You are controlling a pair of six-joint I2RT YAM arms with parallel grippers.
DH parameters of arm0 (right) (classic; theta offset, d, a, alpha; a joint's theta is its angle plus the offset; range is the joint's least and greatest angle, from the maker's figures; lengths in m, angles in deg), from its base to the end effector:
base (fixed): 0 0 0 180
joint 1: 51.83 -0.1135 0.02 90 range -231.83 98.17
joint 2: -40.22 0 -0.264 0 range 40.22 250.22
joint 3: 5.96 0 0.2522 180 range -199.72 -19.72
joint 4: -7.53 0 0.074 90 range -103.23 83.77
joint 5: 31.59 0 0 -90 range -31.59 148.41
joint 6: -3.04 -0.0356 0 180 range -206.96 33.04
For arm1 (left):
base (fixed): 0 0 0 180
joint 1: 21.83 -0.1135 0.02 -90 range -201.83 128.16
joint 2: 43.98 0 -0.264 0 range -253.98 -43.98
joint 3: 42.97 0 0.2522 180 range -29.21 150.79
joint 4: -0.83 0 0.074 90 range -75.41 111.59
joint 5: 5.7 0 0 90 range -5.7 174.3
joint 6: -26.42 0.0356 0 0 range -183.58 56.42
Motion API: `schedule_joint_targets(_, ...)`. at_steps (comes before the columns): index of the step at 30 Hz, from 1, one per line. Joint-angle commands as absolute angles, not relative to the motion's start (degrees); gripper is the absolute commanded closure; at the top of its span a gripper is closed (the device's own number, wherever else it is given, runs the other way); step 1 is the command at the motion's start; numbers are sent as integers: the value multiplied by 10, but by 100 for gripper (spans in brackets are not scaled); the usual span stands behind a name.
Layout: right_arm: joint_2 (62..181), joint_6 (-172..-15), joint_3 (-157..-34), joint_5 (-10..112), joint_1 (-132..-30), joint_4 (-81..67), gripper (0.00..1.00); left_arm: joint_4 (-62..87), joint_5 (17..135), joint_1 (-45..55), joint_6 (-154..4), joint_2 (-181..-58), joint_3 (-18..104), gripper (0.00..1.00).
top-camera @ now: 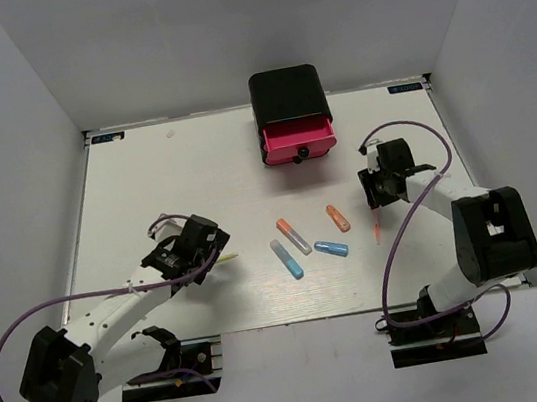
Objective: Sort the stationery into containers
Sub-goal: Pick up the pen from the center of the board.
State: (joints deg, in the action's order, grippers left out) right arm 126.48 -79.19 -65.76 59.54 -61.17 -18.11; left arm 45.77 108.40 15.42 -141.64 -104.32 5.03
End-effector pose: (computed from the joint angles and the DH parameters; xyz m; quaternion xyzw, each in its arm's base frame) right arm 0.2921 0.0473 0.1781 -0.1375 0.9357 -0.0049 0.3248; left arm 0.1627 -0.1054 0.1994 -0.3823 0.8590 -0.1256 0.3166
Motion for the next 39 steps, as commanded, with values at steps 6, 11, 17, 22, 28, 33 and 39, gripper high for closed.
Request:
schedule_joint_targets(6, 1301, -805, -667, 590, -605, -188, 54, 475, 1086, 153, -1462, -1060, 74, 0)
schedule_joint_targets(11, 1322, -815, -673, 569, -606, -197, 57, 470, 1086, 153, -1479, -1060, 68, 0)
schedule_joint_targets(17, 1328, -824, -672, 552, -598, -204, 67, 487, 1086, 148, -1496, -1060, 68, 0)
schedule_joint_targets(22, 1314, -819, -671, 540, -589, -206, 82, 487, 1086, 148, -1508, -1060, 68, 0)
schedule_joint_targets(28, 1252, -792, -705, 451, -562, -186, 99, 475, 1074, 148, -1518, -1066, 57, 0)
schedule_joint_targets(33, 1196, -748, -781, 312, -546, -148, 100, 464, 1063, 148, -1524, -1066, 51, 0)
schedule_joint_targets(39, 1189, -592, -871, 91, -546, -121, 100, 475, 1057, 148, -1530, -1071, 51, 0)
